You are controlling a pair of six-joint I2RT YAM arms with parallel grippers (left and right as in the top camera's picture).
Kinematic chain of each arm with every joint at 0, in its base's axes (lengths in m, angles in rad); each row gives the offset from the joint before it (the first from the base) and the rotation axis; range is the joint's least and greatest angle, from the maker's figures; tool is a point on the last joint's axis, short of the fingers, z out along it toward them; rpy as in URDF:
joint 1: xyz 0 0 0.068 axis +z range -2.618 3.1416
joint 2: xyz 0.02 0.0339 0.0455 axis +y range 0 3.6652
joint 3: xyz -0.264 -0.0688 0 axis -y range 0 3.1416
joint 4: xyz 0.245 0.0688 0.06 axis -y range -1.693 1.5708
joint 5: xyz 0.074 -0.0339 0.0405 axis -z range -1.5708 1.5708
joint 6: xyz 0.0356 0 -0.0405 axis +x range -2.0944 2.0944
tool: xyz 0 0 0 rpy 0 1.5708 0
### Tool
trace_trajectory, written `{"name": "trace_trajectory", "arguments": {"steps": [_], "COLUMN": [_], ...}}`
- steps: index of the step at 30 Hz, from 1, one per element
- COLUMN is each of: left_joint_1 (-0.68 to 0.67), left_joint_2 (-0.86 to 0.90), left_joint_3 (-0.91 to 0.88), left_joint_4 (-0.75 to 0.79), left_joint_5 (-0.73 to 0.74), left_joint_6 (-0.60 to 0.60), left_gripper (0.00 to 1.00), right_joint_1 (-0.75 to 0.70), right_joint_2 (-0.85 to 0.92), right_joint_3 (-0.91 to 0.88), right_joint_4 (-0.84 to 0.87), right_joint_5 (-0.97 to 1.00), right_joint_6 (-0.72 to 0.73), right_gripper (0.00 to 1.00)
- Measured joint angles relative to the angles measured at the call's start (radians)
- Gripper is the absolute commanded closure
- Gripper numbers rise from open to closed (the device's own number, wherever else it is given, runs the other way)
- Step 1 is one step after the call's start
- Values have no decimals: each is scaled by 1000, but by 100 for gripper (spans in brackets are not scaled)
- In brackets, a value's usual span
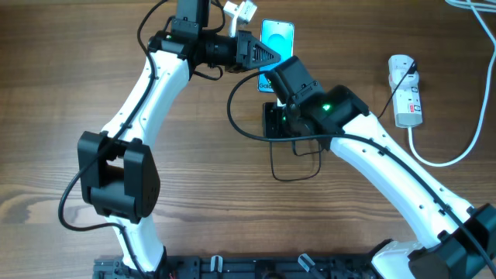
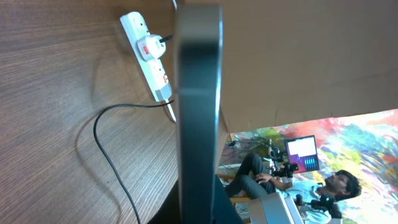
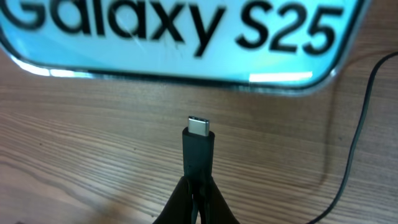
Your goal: Plug charger to phone and switch on socket
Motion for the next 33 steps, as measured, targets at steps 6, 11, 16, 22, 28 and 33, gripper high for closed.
{"name": "trace_trajectory", "arguments": {"steps": [6,11,16,22,28,33], "left_joint_1": [0,0,0,0,0,0], "left_joint_2": [0,0,0,0,0,0], "left_joint_3": [0,0,0,0,0,0], "left_joint_4": [0,0,-7,-8,-8,-8], "left_joint_5": [-3,-3,-3,-8,-19,-23], "left_joint_6": [11,14,15,45,60,63], "left_gripper": [96,96,96,96,96,96], "right_joint_1": [0,-1,-8,-13,-13,-13], "right_joint_2": [0,0,0,0,0,0], "right_joint_3": [10,10,10,10,10,10], "right_joint_4": [1,43,49,40,41,48], "right_joint_5": [1,0,1,1,1,1], "right_joint_6": [0,3,8,11,11,11], "right_gripper": [96,96,96,96,96,96]}}
